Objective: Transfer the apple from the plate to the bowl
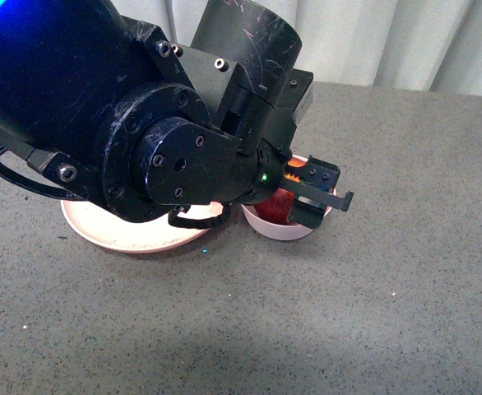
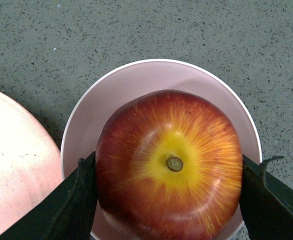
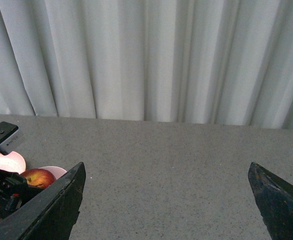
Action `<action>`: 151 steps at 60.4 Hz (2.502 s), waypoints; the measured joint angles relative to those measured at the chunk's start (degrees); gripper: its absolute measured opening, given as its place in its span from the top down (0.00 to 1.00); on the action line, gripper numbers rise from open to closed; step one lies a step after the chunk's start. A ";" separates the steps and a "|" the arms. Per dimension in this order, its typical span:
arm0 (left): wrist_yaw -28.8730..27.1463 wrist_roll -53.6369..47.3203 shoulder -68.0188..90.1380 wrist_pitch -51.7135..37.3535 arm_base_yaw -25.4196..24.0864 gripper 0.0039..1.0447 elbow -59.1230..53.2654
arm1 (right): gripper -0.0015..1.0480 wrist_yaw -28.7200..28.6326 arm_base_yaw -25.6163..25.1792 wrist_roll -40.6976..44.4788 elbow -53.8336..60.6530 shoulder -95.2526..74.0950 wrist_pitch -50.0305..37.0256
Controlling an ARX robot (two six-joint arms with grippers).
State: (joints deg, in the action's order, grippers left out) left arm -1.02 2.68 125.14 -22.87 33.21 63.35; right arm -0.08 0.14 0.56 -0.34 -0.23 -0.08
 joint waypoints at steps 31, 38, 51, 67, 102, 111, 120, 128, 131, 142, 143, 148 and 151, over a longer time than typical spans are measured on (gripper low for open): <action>-5.64 3.39 -13.57 -12.07 -1.70 0.06 -11.54 | 0.09 0.00 0.00 0.00 0.00 0.00 0.00; -10.34 5.18 -21.57 -17.97 -3.98 0.06 -20.76 | 0.09 0.02 0.00 0.00 0.00 0.00 0.00; -16.02 5.84 -33.22 -23.43 -5.40 0.06 -33.53 | 0.09 0.00 0.00 0.00 0.00 0.00 0.00; -22.43 0.35 -41.94 -41.83 -8.50 0.30 -47.50 | 0.09 0.02 0.00 0.00 0.00 0.00 0.00; -8.48 -2.21 -72.02 -26.82 -23.41 0.97 -60.83 | 0.09 0.00 0.00 0.00 0.00 0.00 0.00; -5.49 -2.23 -81.81 -18.64 -26.40 0.97 -62.20 | 0.09 0.00 0.00 0.00 0.00 0.00 0.00; -0.02 -2.27 -88.21 -13.11 -30.69 0.97 -62.25 | 0.09 0.00 0.00 0.00 0.00 0.00 0.00; 0.72 -2.25 -93.37 -8.46 -32.94 0.97 -62.25 | 0.09 0.00 0.00 0.00 0.00 0.00 0.00; 0.90 -2.27 -95.54 -6.47 -32.98 0.97 -62.27 | 0.09 0.00 0.00 0.00 0.00 0.00 0.00; 0.90 -2.27 -100.91 -1.38 -33.07 0.97 -62.27 | 0.09 0.00 0.00 0.00 0.00 0.00 0.00; 0.90 -2.27 -101.48 -0.85 -33.05 0.97 -62.27 | 0.09 0.00 0.00 0.00 0.00 0.00 0.00; 0.92 -2.27 -103.78 1.36 -33.07 0.97 -62.27 | 0.09 0.00 0.00 0.00 0.00 0.00 0.00; 0.90 -2.27 -105.48 2.89 -33.07 0.97 -62.27 | 0.09 0.00 0.00 0.00 0.00 0.00 0.00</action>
State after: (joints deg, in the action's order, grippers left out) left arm -0.12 0.40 19.66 -19.99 0.14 1.08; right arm -0.08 0.14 0.56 -0.34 -0.23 -0.08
